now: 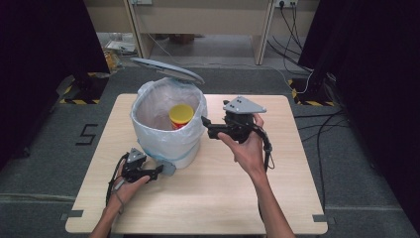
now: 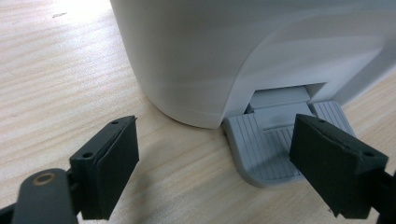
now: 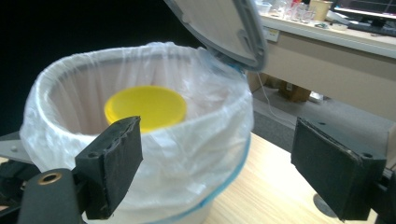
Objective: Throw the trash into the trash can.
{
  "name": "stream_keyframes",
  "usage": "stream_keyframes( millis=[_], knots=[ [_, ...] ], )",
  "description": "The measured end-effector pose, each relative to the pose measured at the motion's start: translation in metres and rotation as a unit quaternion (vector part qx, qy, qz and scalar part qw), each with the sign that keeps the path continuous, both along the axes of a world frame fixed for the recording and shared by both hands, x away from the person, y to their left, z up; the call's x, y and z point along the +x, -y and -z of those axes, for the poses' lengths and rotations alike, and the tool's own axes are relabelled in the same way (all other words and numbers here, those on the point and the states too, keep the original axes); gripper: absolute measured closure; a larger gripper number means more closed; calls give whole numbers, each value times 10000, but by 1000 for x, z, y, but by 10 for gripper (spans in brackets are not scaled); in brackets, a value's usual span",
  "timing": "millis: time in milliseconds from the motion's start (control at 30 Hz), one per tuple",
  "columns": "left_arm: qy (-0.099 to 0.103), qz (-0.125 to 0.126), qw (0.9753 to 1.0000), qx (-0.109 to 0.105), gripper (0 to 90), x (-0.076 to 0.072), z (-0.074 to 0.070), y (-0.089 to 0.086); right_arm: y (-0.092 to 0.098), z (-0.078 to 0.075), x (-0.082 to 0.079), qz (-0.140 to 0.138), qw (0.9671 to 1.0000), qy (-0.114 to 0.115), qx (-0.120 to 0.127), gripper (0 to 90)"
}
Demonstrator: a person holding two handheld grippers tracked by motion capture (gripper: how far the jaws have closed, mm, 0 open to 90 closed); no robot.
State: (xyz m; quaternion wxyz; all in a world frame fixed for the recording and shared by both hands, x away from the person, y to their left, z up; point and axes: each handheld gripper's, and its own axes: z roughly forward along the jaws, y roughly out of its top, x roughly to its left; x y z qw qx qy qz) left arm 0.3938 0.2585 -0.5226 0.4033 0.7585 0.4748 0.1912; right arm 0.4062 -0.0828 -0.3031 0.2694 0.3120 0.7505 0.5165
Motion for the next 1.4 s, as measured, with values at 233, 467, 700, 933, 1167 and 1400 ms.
stream_keyframes(
  millis=[233, 467, 700, 933, 1167, 1400],
  knots=[
    [22, -6, 10000, 7, 148, 0, 0, 0, 14, 14, -2, 96, 9999, -76, -24, 169],
    [15, -4, 10000, 3, 148, 0, 0, 0, 31, 35, -2, 239, 9993, -277, -71, 169],
    [24, -12, 10000, 9, 148, 0, 0, 0, 44, 53, -5, 316, 9988, -358, -119, 169],
    [27, -15, 10000, 11, 148, 0, 0, 0, 55, 73, -11, 376, 9982, -452, -83, 168],
    [24, -15, 10000, 9, 148, 0, 0, 0, 59, 87, -21, 442, 9981, -420, 48, 166],
    [2, -2, 10000, -2, 148, 0, 0, 0, 58, 103, -27, 462, 9977, -492, -79, 166]
  ],
)
